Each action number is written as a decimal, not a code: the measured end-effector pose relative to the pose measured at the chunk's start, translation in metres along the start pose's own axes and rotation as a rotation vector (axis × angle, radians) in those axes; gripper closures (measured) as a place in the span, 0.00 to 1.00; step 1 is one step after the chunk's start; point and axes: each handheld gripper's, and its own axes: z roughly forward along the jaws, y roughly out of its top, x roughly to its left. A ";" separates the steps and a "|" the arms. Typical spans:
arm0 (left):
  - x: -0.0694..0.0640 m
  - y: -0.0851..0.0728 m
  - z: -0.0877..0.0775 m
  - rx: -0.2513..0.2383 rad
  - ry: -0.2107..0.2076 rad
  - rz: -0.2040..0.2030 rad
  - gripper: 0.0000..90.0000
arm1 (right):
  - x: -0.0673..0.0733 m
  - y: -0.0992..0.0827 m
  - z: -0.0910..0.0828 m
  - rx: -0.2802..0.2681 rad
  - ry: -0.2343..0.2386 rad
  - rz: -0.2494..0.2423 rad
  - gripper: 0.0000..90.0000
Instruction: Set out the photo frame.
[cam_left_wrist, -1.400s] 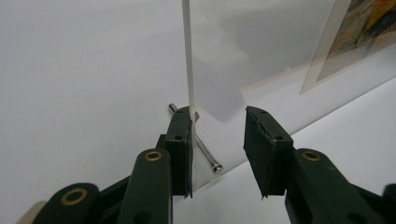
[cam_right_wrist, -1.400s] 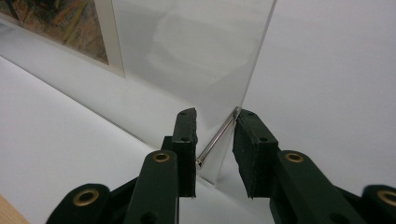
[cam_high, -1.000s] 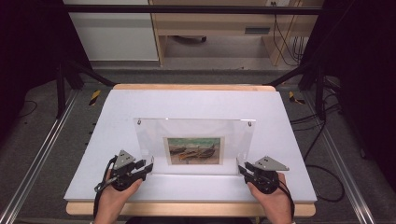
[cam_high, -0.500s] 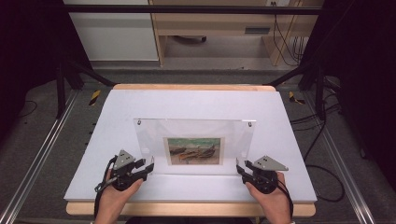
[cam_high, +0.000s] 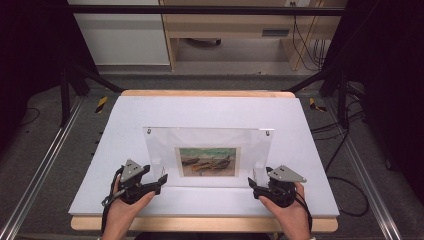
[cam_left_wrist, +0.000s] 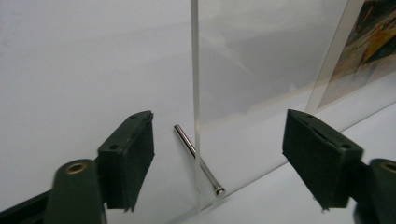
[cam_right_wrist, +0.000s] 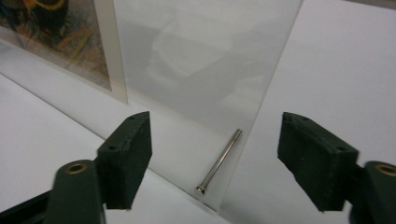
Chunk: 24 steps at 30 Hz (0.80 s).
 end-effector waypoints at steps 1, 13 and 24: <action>0.000 0.000 0.000 -0.002 0.003 0.003 0.19 | 0.001 0.001 0.000 -0.005 0.002 0.003 0.20; -0.003 0.004 -0.002 -0.047 -0.013 0.012 0.05 | 0.005 0.006 -0.002 -0.075 -0.023 -0.033 0.07; -0.003 0.005 -0.006 -0.069 -0.008 0.035 0.04 | 0.004 0.007 -0.008 -0.102 -0.040 -0.041 0.07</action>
